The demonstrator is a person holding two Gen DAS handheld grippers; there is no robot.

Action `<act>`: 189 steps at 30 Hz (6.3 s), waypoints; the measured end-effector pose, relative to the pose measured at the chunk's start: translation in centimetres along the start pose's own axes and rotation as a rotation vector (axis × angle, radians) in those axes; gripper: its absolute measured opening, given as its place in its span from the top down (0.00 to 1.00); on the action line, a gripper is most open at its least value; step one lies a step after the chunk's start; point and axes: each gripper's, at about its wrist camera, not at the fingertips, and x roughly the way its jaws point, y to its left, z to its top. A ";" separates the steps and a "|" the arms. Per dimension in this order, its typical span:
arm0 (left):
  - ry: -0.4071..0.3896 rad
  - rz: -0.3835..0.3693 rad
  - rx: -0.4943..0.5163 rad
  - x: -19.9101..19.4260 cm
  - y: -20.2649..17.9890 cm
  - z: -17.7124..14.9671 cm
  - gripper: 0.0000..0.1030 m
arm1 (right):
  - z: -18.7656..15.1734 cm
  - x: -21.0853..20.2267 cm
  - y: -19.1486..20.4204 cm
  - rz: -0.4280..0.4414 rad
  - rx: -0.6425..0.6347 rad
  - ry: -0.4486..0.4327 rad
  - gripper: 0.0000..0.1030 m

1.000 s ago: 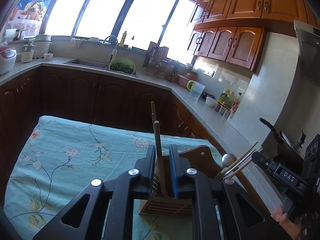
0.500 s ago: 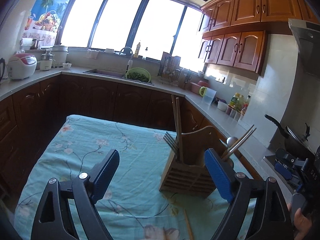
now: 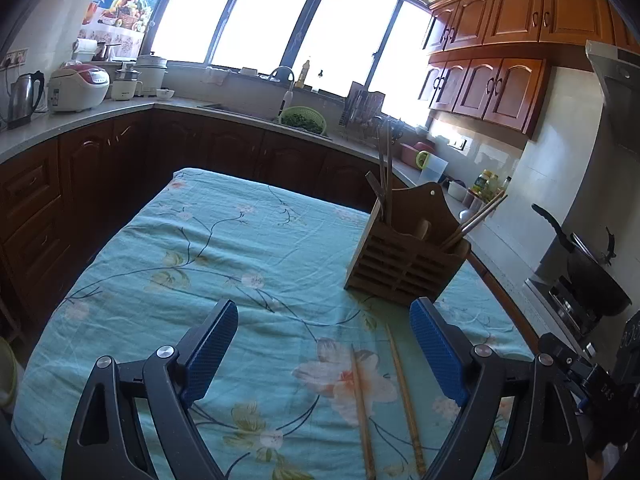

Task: Organize utensils
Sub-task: 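Open both tools and withdraw them toward the remaining chopsticks, then grasp a wooden chopstick with the left tool while the right tool grasps another, then lift the wooden chopstick with the left tool to the holder while the right tool carries its own, then insert the chopstick into the holder with the left tool while the right tool inserts its own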

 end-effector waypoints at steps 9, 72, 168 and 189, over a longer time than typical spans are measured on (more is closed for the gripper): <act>0.081 0.015 0.007 -1.9 -0.1 -3.5 0.14 | -2.7 -1.4 -0.5 -0.024 0.007 0.022 0.03; 0.484 0.034 0.168 7.8 -0.8 -3.3 0.81 | -4.9 9.3 3.8 -0.062 -0.285 0.441 0.69; -0.144 -0.218 0.202 0.5 -7.0 17.8 0.96 | 18.5 -0.2 3.7 0.038 -0.124 -0.202 0.95; -0.136 -0.138 0.117 16.0 -8.2 13.7 0.96 | 17.2 8.5 1.7 -0.029 -0.095 -0.190 0.95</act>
